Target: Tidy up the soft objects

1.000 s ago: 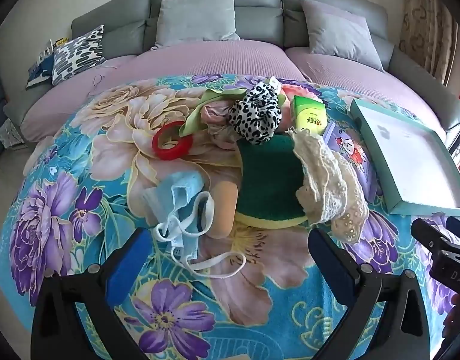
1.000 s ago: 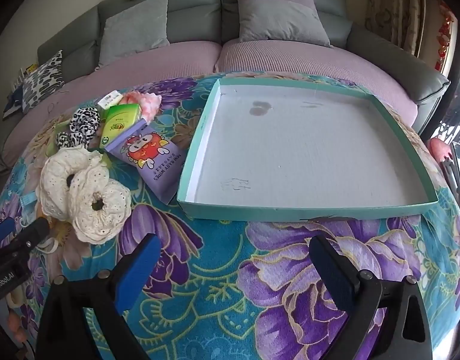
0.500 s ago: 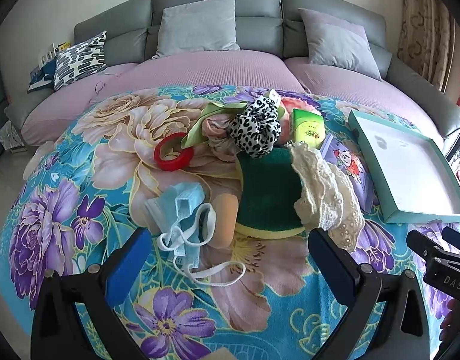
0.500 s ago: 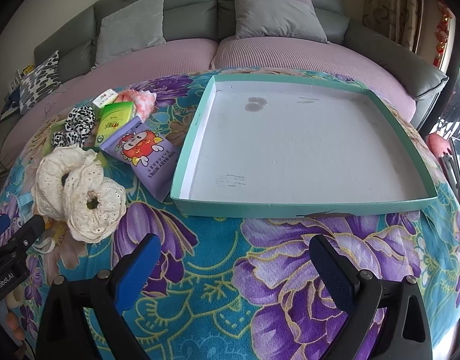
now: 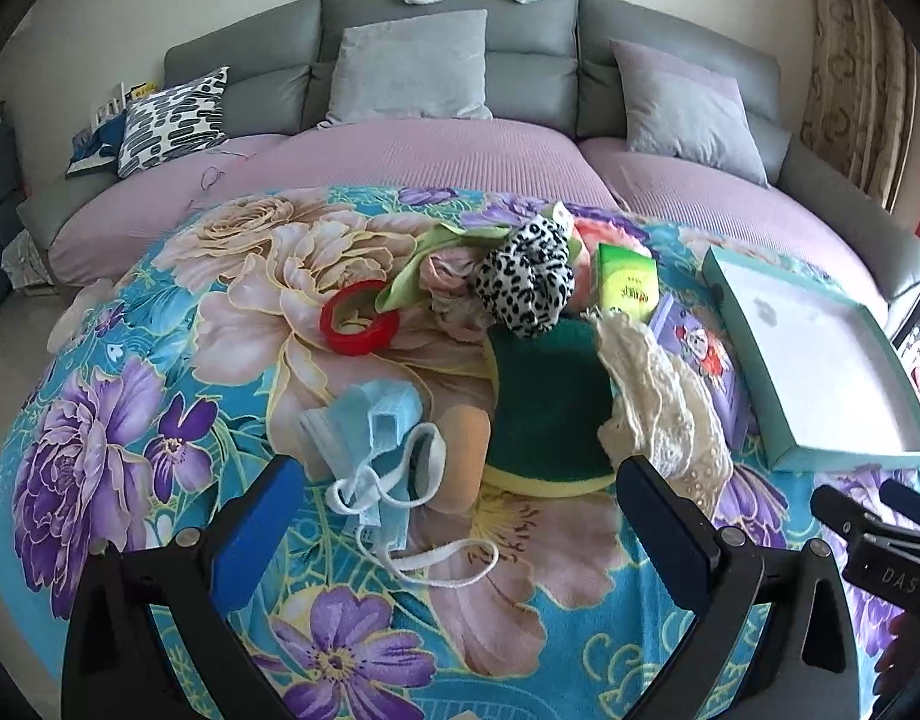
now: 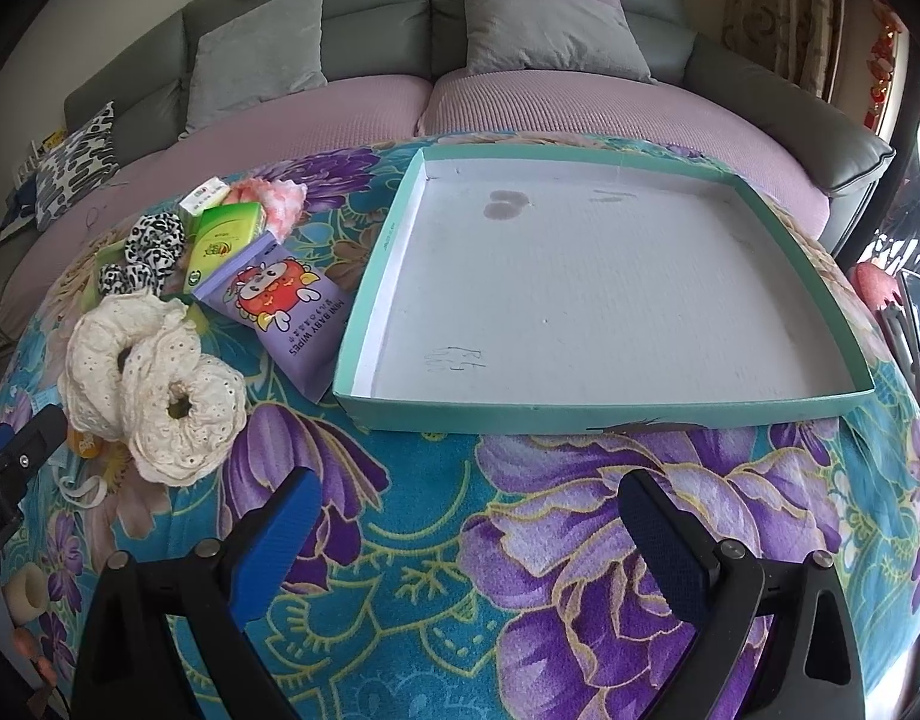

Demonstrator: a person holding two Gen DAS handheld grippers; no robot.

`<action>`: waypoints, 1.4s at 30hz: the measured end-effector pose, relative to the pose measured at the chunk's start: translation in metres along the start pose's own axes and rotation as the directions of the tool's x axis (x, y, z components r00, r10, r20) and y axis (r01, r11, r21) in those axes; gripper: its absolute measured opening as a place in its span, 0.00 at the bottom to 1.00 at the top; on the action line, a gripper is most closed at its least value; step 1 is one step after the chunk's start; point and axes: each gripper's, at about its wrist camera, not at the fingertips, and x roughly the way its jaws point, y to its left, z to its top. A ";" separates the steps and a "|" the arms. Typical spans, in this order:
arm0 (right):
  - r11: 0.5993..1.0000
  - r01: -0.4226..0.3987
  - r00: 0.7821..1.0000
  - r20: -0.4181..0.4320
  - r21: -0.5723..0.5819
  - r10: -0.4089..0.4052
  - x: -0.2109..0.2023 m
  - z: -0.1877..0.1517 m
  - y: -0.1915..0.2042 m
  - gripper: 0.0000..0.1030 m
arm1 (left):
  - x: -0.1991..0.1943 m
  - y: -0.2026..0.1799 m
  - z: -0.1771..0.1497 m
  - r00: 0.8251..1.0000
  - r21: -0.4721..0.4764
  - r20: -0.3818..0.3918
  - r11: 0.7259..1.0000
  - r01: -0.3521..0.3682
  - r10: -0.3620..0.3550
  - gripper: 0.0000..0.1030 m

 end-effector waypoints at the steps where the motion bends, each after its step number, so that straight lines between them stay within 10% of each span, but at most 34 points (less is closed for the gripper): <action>1: 1.000 0.001 1.000 -0.001 0.001 -0.001 0.000 0.000 0.000 0.98 | 0.000 0.000 0.000 1.000 -0.002 0.003 1.000 0.006 -0.006 1.00; 42: 0.998 0.049 0.999 0.019 -0.031 -0.049 -0.009 0.004 0.010 0.98 | -0.011 -0.003 0.001 0.998 0.029 0.056 0.999 0.038 -0.039 1.00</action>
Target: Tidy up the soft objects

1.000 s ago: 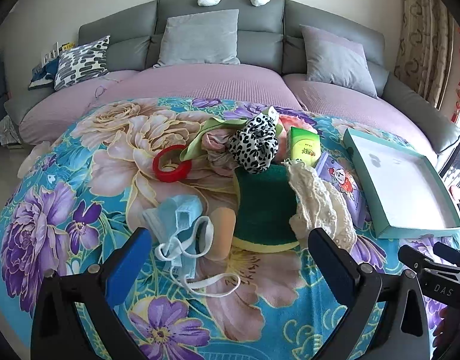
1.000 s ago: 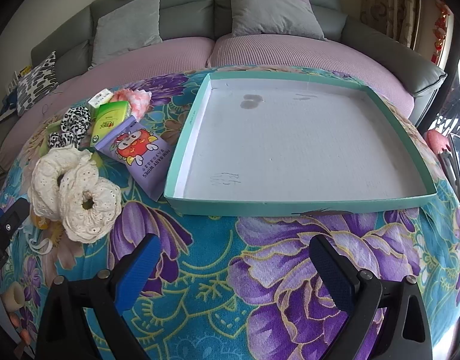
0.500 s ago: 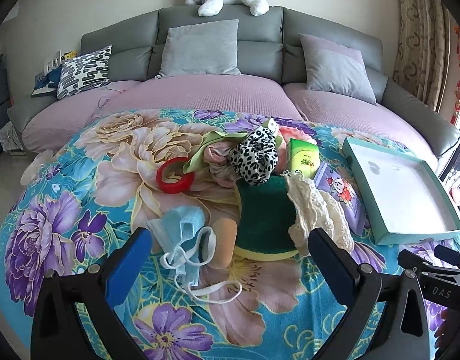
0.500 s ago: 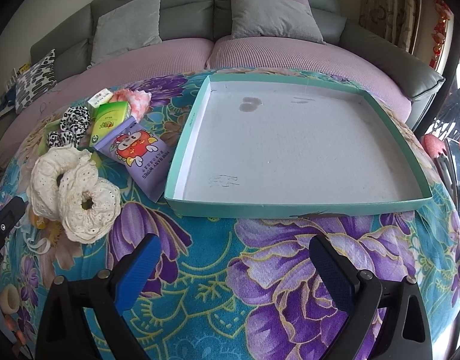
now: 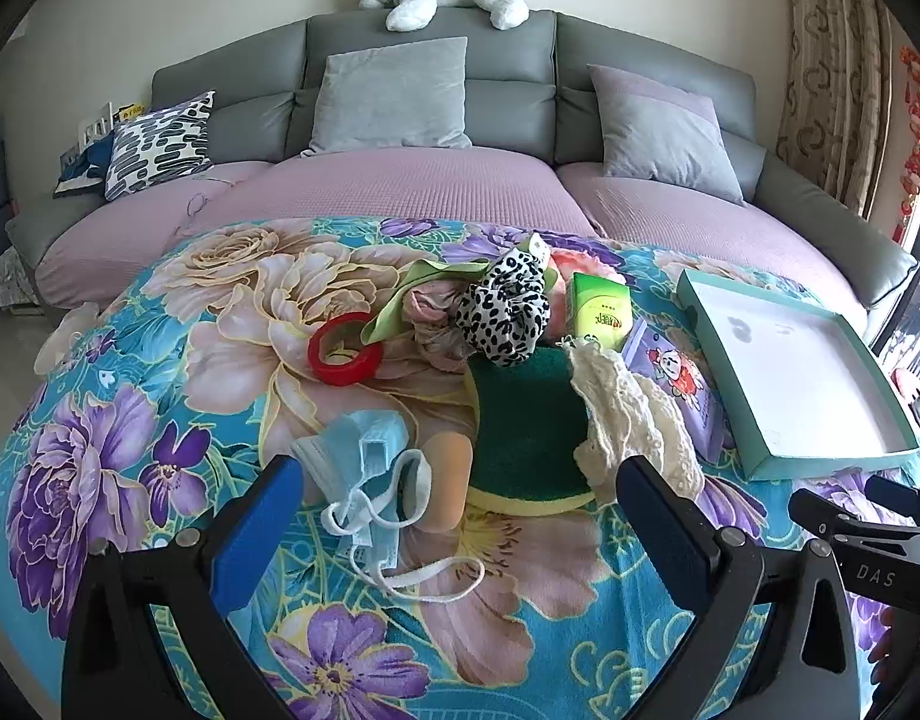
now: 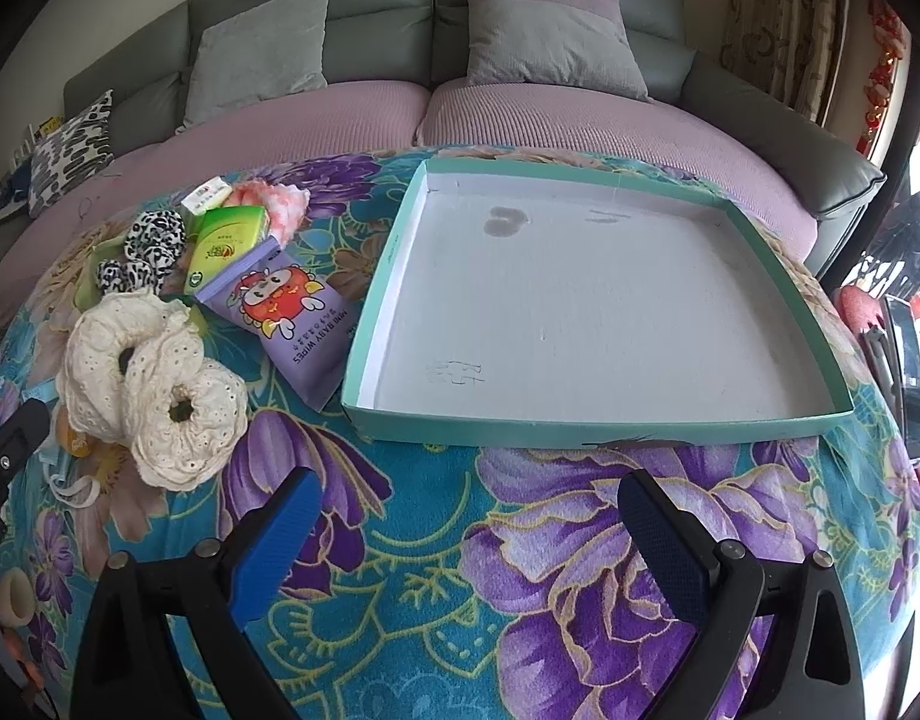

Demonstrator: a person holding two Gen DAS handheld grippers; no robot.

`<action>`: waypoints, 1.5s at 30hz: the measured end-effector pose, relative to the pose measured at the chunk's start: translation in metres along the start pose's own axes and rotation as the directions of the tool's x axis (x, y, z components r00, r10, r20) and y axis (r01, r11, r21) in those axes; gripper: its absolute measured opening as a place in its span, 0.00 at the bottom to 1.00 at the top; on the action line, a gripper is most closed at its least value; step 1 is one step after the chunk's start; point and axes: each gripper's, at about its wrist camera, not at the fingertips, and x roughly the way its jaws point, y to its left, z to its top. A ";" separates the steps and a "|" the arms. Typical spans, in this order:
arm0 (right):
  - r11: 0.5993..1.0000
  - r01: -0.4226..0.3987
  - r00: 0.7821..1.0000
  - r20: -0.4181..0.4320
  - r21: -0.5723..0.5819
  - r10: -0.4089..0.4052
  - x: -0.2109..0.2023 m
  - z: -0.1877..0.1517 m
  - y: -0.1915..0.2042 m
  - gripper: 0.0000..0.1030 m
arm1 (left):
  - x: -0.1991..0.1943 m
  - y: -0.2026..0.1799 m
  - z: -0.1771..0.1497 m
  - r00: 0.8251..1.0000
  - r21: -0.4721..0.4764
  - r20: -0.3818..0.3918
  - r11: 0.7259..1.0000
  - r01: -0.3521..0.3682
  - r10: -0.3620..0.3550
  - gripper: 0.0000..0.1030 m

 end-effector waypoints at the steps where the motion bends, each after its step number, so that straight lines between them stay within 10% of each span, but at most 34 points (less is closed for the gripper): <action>1: 1.000 -0.002 1.000 0.004 0.002 0.002 -0.001 0.001 0.001 0.98 | 0.000 0.000 0.000 1.000 0.000 -0.003 1.000 0.002 -0.002 1.00; 12: 0.990 -0.143 0.978 0.152 -0.017 0.144 -0.041 0.036 0.027 0.98 | -0.013 0.038 0.007 1.000 -0.080 0.026 0.997 0.008 -0.006 1.00; 19: 0.951 -0.269 0.955 0.084 -0.154 0.284 -0.024 0.043 0.090 0.97 | -0.012 0.079 0.005 0.998 -0.168 -0.004 0.984 -0.066 0.066 1.00; 32: 0.930 -0.332 0.943 -0.035 -0.159 0.330 0.020 0.038 0.119 0.62 | 0.029 0.092 -0.002 0.995 -0.242 -0.097 0.970 -0.018 -0.006 0.99; 45: 0.911 -0.400 0.917 -0.050 -0.105 0.397 0.028 0.038 0.107 0.35 | 0.065 0.084 -0.005 0.979 -0.303 -0.178 0.952 0.046 -0.104 0.62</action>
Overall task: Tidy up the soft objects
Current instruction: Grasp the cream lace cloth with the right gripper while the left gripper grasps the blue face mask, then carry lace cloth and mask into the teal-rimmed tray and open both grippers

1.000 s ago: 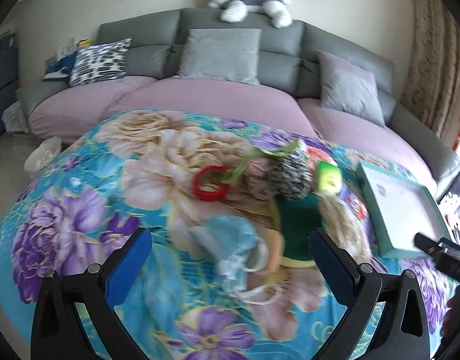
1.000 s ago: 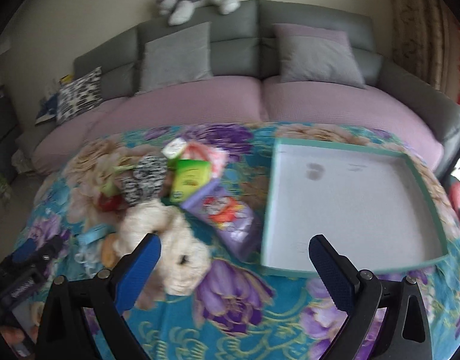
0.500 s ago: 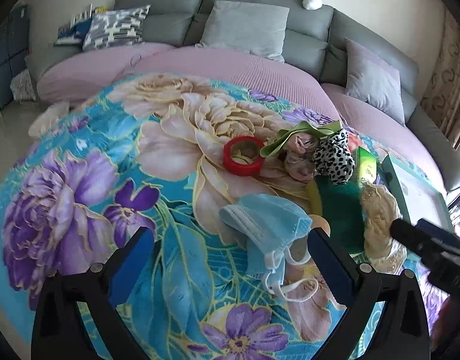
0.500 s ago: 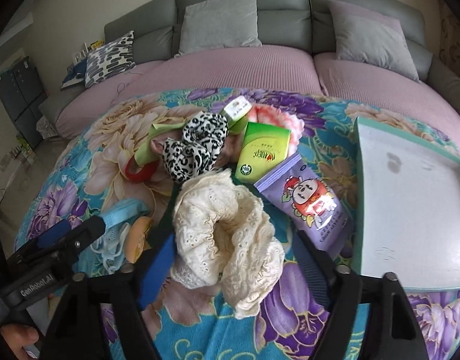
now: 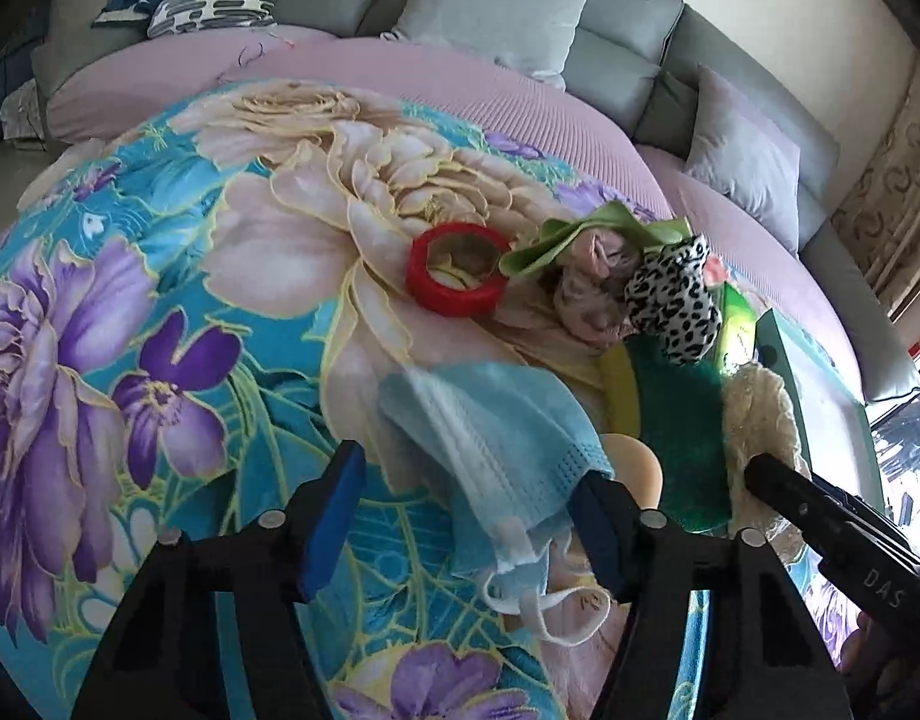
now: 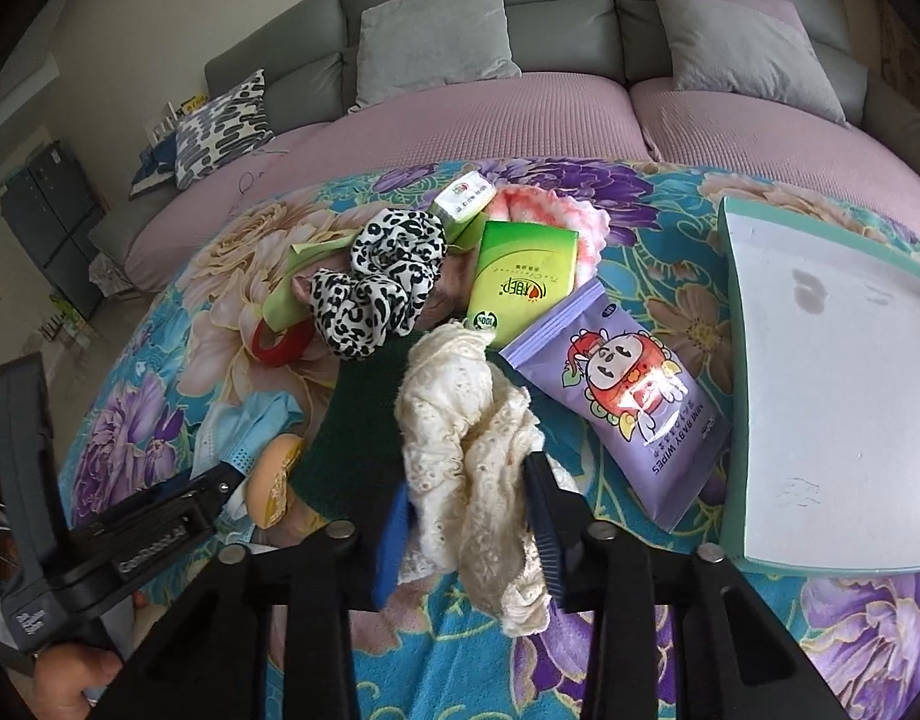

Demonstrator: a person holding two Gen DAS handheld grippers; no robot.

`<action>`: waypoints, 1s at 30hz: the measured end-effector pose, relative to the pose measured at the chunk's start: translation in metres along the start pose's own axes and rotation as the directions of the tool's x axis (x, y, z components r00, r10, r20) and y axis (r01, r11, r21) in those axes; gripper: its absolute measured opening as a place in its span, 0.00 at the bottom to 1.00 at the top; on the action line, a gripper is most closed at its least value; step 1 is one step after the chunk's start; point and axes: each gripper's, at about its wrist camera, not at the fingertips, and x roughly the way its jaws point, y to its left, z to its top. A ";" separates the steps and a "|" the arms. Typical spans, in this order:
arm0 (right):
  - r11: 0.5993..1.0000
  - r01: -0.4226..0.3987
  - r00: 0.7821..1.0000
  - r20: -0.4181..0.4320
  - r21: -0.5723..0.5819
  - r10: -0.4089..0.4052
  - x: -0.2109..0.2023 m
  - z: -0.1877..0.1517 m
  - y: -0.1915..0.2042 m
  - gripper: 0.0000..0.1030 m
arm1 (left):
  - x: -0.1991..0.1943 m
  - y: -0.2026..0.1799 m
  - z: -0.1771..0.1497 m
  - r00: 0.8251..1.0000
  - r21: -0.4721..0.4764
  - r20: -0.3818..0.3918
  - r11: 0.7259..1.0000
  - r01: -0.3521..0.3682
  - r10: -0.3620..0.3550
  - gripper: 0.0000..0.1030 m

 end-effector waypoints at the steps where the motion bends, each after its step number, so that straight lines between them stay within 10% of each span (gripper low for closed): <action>1: 1.000 -0.007 1.000 0.001 0.005 0.007 -0.001 0.000 -0.001 0.33 | 0.003 -0.001 0.000 1.000 0.000 -0.009 1.000 -0.001 0.001 0.60; 10: 0.998 -0.058 0.998 0.033 0.014 0.057 -0.014 -0.001 -0.005 0.27 | 0.013 -0.007 -0.002 0.999 0.008 -0.044 1.000 0.009 -0.008 0.10; 30: 0.993 -0.075 0.970 0.237 0.088 0.052 -0.095 0.012 -0.048 0.20 | -0.075 -0.060 0.026 0.985 0.136 0.175 0.990 -0.032 0.008 0.05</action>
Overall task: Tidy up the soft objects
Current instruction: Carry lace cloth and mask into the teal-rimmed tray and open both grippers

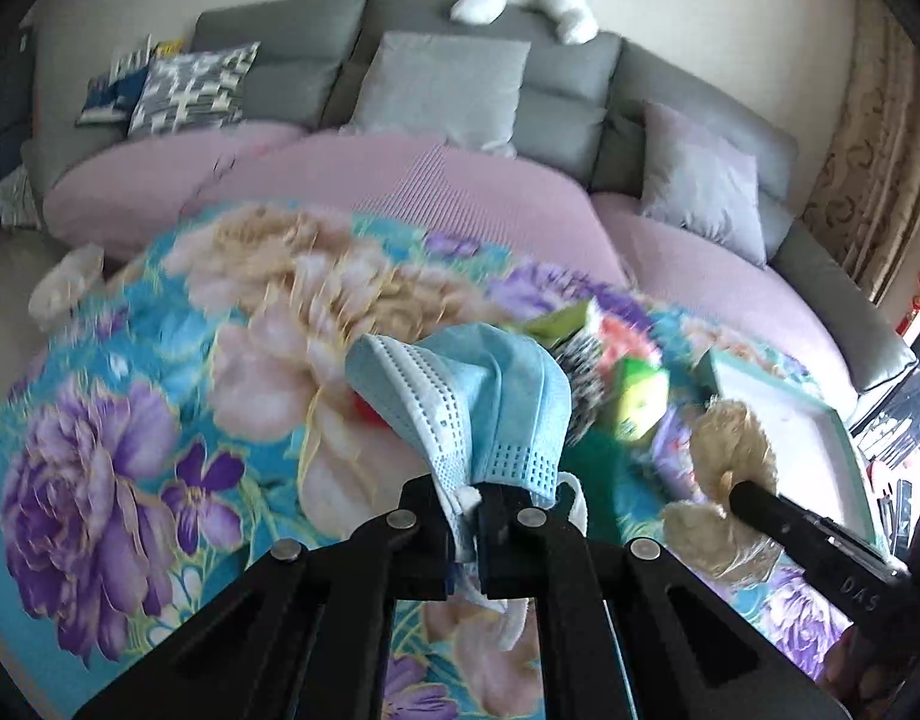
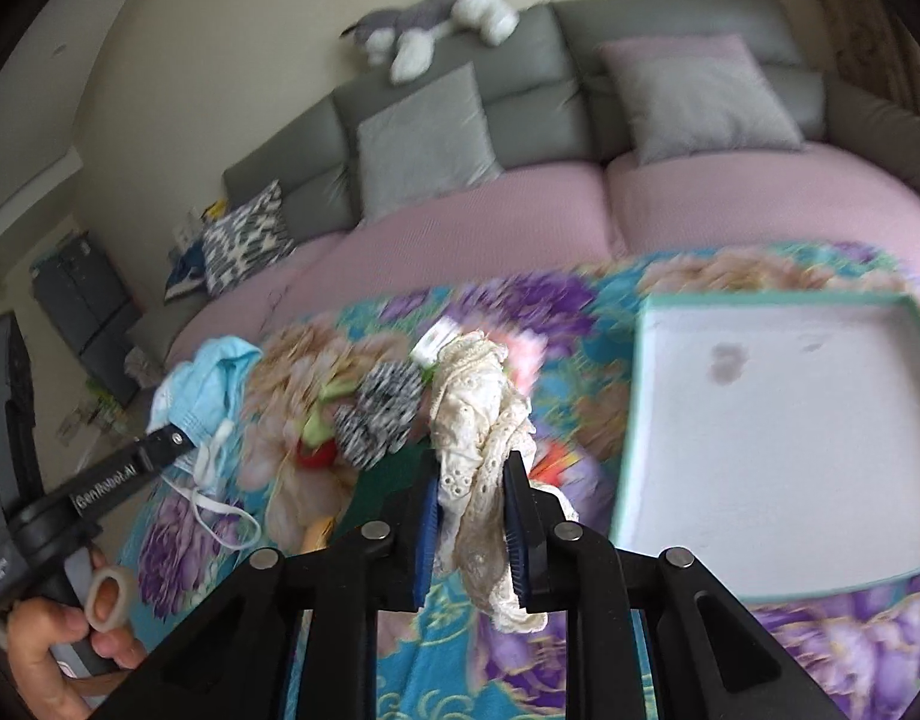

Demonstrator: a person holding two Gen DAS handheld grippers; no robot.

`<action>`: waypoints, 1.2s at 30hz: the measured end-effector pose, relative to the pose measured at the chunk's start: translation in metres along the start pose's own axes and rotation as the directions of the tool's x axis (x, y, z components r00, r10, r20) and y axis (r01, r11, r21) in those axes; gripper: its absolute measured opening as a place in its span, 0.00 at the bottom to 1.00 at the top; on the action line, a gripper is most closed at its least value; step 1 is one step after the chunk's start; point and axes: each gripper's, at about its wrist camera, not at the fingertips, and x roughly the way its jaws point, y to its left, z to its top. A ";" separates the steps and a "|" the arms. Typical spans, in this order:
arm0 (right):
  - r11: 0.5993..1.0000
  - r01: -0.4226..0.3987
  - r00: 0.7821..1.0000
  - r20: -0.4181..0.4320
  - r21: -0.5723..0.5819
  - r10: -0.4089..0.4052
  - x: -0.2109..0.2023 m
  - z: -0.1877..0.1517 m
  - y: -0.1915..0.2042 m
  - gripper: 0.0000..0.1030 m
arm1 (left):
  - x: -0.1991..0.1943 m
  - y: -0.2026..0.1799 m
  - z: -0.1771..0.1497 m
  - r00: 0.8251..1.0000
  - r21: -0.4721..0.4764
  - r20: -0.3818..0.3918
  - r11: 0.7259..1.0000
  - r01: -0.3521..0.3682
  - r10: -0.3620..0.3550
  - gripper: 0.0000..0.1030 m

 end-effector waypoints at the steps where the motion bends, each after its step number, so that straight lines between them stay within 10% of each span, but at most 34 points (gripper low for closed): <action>1: 1.000 0.020 1.000 0.012 0.004 -0.020 -0.006 0.003 -0.004 0.20 | -0.004 -0.006 0.005 1.000 0.012 0.010 1.000 0.004 -0.004 0.05; 21: 0.901 0.377 0.917 0.052 0.214 -0.396 -0.036 0.033 -0.131 0.20 | 0.025 -0.200 0.048 0.939 0.265 0.000 0.905 0.332 -0.344 0.05; 36: 0.808 0.508 0.851 -0.031 0.298 -0.524 -0.039 0.009 -0.200 0.20 | 0.135 -0.282 0.010 0.941 0.336 -0.198 0.883 0.328 -0.274 0.05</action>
